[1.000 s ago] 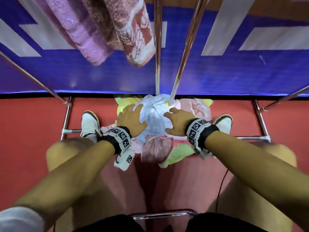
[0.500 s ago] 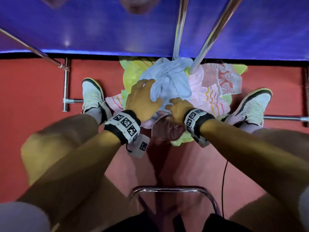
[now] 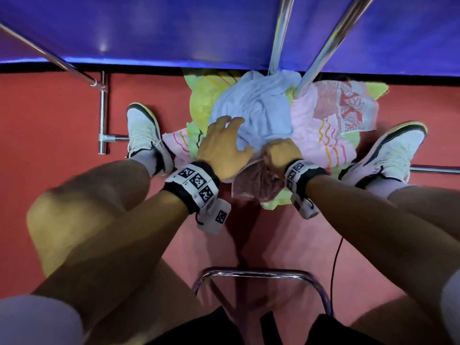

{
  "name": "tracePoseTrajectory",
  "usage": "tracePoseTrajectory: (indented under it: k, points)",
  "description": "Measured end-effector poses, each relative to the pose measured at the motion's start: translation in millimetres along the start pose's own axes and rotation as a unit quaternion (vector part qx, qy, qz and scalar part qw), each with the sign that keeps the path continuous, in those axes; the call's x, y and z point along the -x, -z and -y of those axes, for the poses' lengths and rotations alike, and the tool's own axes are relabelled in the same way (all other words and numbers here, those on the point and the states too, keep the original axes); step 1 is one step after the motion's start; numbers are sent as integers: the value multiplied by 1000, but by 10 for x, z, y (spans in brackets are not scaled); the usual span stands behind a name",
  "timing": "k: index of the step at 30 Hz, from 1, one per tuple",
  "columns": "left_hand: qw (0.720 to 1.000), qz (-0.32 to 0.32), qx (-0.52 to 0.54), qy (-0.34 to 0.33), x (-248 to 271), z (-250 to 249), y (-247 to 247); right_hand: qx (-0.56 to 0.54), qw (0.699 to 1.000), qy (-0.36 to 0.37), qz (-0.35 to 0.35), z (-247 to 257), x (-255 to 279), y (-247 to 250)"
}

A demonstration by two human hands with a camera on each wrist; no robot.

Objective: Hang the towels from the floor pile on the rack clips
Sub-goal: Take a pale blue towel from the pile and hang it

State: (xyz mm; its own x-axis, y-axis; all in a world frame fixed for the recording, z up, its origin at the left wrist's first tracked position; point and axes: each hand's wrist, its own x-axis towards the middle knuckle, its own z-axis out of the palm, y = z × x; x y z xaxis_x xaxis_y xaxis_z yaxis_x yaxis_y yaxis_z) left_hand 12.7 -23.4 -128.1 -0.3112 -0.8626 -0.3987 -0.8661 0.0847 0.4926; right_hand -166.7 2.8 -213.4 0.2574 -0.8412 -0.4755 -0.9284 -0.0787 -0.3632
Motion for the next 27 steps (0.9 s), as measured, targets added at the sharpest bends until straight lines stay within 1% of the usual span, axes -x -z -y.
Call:
tracePoseTrajectory:
  k: [2, 4, 7, 8, 10, 12, 14, 17, 19, 21, 23, 25, 27]
  points:
    - [1000, -1, 7, 2, 40, -7, 29, -23, 999, 6, -34, 48, 88, 203]
    - [1000, -2, 9, 2, 90, -11, 60, -47, 998, 4, -50, 136, 186, 423]
    - [999, 20, 41, 8, 232, -148, 98, -71, 996, 20, -40, 338, 375, 719]
    - [997, 26, 67, -4, 297, -233, 97, -86, 995, 37, -40, 408, 462, 805]
    - [991, 16, 125, -53, 418, -407, 98, -103, 991, 72, -53, 534, 691, 973]
    - [983, 24, 165, -72, 497, -549, 125, -102, 988, 91, -76, 585, 942, 1119]
    - [981, 70, 167, -76, 583, -691, 172, -99, 986, 92, -98, 572, 1228, 1230]
    - [978, 89, 156, -104, 756, -862, 161, -110, 981, 101, -123, 557, 1622, 1291]
    - [973, 85, 178, -120, 908, -940, 127, -113, 977, 112, -139, 598, 1834, 1292]
    - [967, 54, 218, -124, 1063, -953, 95, -129, 969, 122, -169, 646, 1997, 1280]
    - [957, 22, 263, -122, 1222, -925, 45, -148, 965, 108, -190, 701, 2121, 1256]
    - [951, 11, 288, -113, 1380, -850, -13, -162, 966, 82, -187, 758, 2199, 1206]
    - [947, -3, 303, -109, 1526, -756, -52, -166, 972, 56, -154, 794, 2226, 1099]
